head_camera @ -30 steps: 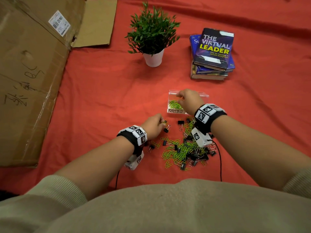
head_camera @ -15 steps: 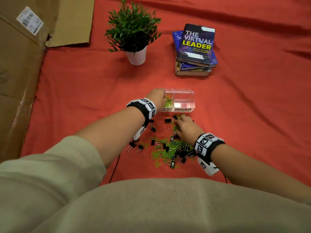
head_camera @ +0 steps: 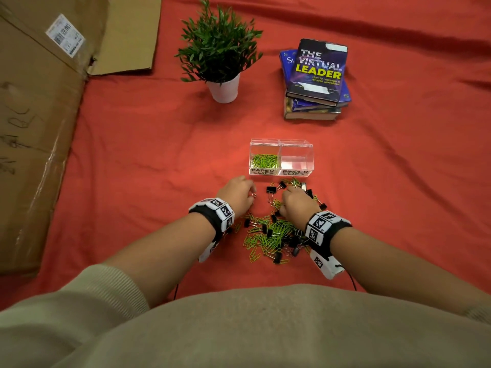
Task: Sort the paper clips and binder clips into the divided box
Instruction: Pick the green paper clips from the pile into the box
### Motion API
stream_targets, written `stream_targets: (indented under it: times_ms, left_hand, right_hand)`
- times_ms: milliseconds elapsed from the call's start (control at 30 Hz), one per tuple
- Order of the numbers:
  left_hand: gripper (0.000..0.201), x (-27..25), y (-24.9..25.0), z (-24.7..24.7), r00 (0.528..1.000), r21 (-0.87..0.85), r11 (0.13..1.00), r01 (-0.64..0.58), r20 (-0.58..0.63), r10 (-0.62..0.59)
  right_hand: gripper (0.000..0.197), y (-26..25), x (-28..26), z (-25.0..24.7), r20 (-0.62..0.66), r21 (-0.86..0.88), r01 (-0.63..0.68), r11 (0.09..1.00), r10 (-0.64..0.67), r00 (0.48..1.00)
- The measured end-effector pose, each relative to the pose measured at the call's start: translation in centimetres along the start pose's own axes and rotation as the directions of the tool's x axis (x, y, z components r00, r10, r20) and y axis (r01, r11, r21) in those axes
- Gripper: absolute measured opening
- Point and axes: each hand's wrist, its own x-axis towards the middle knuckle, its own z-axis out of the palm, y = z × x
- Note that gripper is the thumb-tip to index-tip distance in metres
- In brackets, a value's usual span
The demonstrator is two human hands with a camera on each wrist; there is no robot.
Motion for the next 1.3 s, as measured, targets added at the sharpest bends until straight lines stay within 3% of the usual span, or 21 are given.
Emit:
stream_targets:
  times_ms: [100,167,300,500,633,767,933,1100,1167,1300]
  left_hand:
    - [0.024,-0.4,-0.7,1.0,0.997,0.062,0.998,0.02,0.073,-0.024]
    - [0.023,-0.5,-1.2,1.3,0.996,0.109,0.994,0.01,0.082,-0.019]
    - [0.023,-0.4,-1.8,1.3,0.996,0.134,0.991,-0.014,0.089,0.002]
    - [0.02,-0.3,-2.8,0.4,0.997,0.035,0.999,0.037,-0.065,-0.034]
    - [0.022,-0.7,-2.4,0.5,0.991,0.116,0.993,0.034,-0.135,-0.019]
    - [0.02,-0.6,-1.0,1.5,0.995,0.197,0.975,-0.097,-0.01,0.101]
    - [0.015,-0.4,-0.7,2.0,0.991,0.297,0.946,-0.127,0.066,0.112]
    - [0.017,-0.5,-1.0,2.4,0.985,0.371,0.912,-0.172,0.077,0.154]
    - [0.016,-0.5,-0.7,2.2,0.988,0.336,0.929,-0.155,0.06,0.143]
    - [0.017,-0.2,1.0,-0.1,0.994,0.056,0.995,-0.08,-0.069,0.083]
  right_hand:
    - [0.01,-0.1,0.0,-0.6,0.059,0.093,-0.047,0.995,0.042,0.997]
    - [0.012,0.2,0.0,-1.1,0.073,0.224,-0.112,0.968,0.097,0.993]
    - [0.007,1.2,-0.2,-2.2,0.008,0.461,-0.151,0.874,0.166,0.986]
    - [0.009,2.3,-0.3,-2.9,0.04,0.673,-0.175,0.719,0.202,0.979]
    - [0.007,1.5,-0.1,-2.6,-0.033,0.509,-0.154,0.847,0.198,0.98]
    - [0.012,0.0,0.6,-2.4,-0.009,0.231,-0.105,0.967,0.11,0.994]
    - [0.013,-1.6,0.7,-1.9,0.068,-0.044,-0.024,0.999,0.027,0.997]
    - [0.027,-2.1,0.5,-0.8,0.065,-0.103,0.002,0.995,0.005,0.998]
    - [0.027,-2.2,0.4,-0.5,0.079,-0.106,0.022,0.994,-0.014,0.997]
    - [0.036,-2.3,0.0,-0.3,0.065,-0.082,0.017,0.997,-0.011,0.998]
